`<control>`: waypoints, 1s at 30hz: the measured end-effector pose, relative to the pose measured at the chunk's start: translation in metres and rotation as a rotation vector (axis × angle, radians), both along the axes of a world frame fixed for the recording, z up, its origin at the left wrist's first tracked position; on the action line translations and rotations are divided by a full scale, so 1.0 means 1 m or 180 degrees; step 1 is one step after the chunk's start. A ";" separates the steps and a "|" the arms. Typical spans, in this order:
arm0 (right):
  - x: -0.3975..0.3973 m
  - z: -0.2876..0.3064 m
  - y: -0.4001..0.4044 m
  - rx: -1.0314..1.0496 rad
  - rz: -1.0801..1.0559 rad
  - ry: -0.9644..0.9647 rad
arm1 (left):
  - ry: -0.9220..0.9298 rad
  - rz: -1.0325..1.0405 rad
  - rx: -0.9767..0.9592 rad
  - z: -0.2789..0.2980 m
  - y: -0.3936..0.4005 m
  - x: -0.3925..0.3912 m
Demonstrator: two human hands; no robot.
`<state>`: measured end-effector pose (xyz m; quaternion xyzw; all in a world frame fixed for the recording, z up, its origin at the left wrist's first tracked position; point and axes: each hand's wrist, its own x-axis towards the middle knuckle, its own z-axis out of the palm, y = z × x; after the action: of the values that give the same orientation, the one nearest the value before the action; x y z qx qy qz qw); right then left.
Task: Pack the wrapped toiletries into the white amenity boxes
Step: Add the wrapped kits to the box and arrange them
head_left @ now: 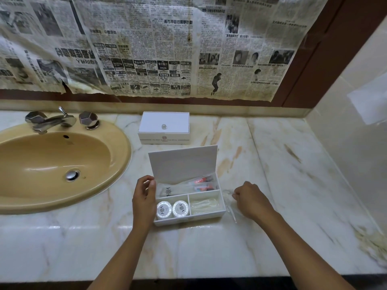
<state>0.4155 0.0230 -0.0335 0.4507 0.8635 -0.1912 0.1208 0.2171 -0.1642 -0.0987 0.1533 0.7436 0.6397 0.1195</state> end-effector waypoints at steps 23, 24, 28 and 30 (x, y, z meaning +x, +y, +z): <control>-0.060 0.015 -0.051 0.0334 0.1323 0.0105 | -0.0026 0.0005 0.0051 0.000 0.000 0.000; -0.060 0.013 -0.053 0.0266 0.1349 0.0085 | -0.0023 0.0005 0.0056 0.000 0.001 0.000; -0.062 0.008 -0.054 -0.0195 0.1391 -0.0226 | -0.0055 -0.0009 0.0106 -0.001 0.001 -0.001; -0.063 0.010 -0.052 -0.0386 0.1420 -0.0377 | -0.0043 -0.0003 0.0082 -0.001 0.000 -0.001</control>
<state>0.3530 -0.0285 -0.0232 0.2511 0.9201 -0.1845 0.2373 0.2157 -0.1637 -0.0999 0.1508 0.7344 0.6503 0.1228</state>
